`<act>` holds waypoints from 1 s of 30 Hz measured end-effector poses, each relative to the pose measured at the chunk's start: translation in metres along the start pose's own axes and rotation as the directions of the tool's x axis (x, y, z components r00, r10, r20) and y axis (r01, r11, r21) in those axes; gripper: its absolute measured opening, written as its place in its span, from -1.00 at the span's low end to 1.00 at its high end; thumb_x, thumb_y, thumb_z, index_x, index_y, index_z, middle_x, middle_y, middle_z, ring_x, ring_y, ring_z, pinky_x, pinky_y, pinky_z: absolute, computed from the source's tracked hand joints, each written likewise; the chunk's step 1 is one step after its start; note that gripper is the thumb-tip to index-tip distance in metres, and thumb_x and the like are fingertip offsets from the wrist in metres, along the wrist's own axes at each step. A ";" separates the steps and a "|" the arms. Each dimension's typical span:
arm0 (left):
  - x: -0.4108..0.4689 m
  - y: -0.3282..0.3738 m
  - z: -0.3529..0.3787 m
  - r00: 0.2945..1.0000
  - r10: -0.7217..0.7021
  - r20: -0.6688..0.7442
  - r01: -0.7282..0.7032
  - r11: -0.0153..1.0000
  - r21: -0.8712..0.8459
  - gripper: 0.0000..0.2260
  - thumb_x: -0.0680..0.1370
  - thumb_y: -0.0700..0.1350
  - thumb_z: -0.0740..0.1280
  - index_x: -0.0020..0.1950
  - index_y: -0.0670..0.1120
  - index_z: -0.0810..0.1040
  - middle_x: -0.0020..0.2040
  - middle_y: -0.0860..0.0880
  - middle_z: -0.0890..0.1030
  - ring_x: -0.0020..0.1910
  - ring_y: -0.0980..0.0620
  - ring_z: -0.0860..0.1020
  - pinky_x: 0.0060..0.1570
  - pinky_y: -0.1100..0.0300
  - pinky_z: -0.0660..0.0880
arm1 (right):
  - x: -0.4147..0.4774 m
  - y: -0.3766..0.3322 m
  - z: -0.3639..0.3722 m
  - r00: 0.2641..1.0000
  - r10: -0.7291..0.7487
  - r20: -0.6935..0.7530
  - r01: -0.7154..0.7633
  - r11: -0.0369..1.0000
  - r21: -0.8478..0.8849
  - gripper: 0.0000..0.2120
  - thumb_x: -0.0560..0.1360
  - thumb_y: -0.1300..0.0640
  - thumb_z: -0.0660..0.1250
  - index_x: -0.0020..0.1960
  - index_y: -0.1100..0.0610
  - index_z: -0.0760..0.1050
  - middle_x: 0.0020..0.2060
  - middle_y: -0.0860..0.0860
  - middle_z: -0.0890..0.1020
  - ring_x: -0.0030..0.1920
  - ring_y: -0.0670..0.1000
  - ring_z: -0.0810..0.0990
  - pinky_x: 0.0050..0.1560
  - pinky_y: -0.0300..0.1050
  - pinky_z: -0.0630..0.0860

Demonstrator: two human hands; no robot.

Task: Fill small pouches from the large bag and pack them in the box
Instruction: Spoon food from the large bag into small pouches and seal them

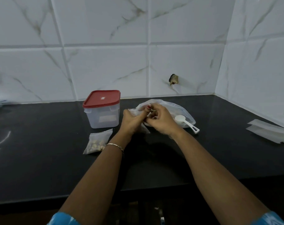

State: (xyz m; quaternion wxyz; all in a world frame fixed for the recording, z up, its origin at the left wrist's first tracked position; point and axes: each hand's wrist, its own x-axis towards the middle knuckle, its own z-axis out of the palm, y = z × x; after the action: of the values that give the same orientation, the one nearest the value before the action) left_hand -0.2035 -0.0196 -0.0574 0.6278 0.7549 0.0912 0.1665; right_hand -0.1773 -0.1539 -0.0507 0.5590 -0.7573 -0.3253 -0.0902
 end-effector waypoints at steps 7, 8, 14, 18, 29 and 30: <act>0.003 0.007 -0.013 0.960 -0.025 0.278 0.025 1.000 0.005 -0.47 0.30 0.09 0.54 0.10 -0.22 0.57 -0.10 -0.10 0.68 -0.14 -0.01 0.66 -0.22 0.13 0.61 | -0.002 0.006 -0.013 1.000 0.021 -0.009 -0.021 0.999 -0.024 -0.86 0.56 0.27 0.30 0.03 0.06 0.54 -0.04 -0.07 0.64 -0.08 -0.22 0.60 0.02 -0.31 0.53; 0.002 0.006 -0.015 0.948 -0.021 0.318 0.018 1.000 0.014 -0.56 0.31 -0.03 0.57 0.09 -0.18 0.57 -0.08 -0.09 0.68 -0.11 0.00 0.67 -0.13 0.11 0.63 | -0.003 0.006 -0.014 1.000 0.009 -0.025 -0.010 0.999 -0.046 -0.83 0.57 0.29 0.27 0.03 0.04 0.53 0.00 -0.08 0.64 -0.04 -0.20 0.59 0.04 -0.31 0.52; 0.001 -0.001 -0.017 0.925 0.013 0.381 -0.063 0.991 0.120 -0.50 0.31 -0.29 0.56 0.19 -0.07 0.51 0.02 -0.02 0.67 -0.02 0.09 0.64 -0.14 0.34 0.55 | -0.006 0.008 -0.018 0.990 -0.082 -0.118 0.058 0.979 -0.196 -0.75 0.58 0.37 0.14 0.03 0.11 0.53 -0.09 -0.01 0.62 -0.20 -0.17 0.55 -0.18 -0.42 0.47; 0.000 -0.002 -0.014 0.934 0.031 0.356 -0.095 0.982 0.164 -0.45 0.31 -0.27 0.57 0.24 -0.06 0.50 0.02 0.03 0.64 -0.01 0.15 0.60 -0.18 0.40 0.50 | -0.006 0.004 -0.023 0.975 0.025 -0.219 -0.021 1.000 0.020 -0.80 0.62 0.31 0.15 0.03 0.12 0.52 -0.15 0.00 0.62 -0.26 -0.16 0.57 -0.24 -0.37 0.49; -0.005 0.008 -0.009 0.909 0.042 0.415 -0.031 0.999 -0.034 -0.58 0.36 -0.25 0.54 0.19 -0.15 0.55 0.01 -0.10 0.69 0.00 -0.02 0.67 -0.12 0.19 0.60 | -0.004 0.005 -0.020 0.940 0.171 -0.295 -0.133 0.981 0.144 -0.94 0.51 0.16 0.41 -0.15 0.11 0.62 -0.25 -0.03 0.67 -0.21 -0.11 0.61 -0.25 -0.45 0.46; -0.006 0.011 -0.010 0.910 0.030 0.413 0.006 0.996 -0.084 -0.62 0.41 -0.22 0.51 0.19 -0.16 0.54 -0.01 -0.13 0.69 -0.03 -0.05 0.68 -0.15 0.17 0.61 | -0.004 0.005 -0.021 0.935 0.175 -0.308 -0.134 0.980 0.149 -0.94 0.51 0.16 0.41 -0.14 0.12 0.63 -0.25 -0.01 0.67 -0.22 -0.12 0.61 -0.25 -0.46 0.46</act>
State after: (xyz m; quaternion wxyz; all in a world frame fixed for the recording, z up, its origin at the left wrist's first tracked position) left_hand -0.2135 -0.0145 -0.0461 0.6626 0.7468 -0.0554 0.0105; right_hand -0.1728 -0.1748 -0.0490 0.6563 -0.7192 -0.1747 -0.1465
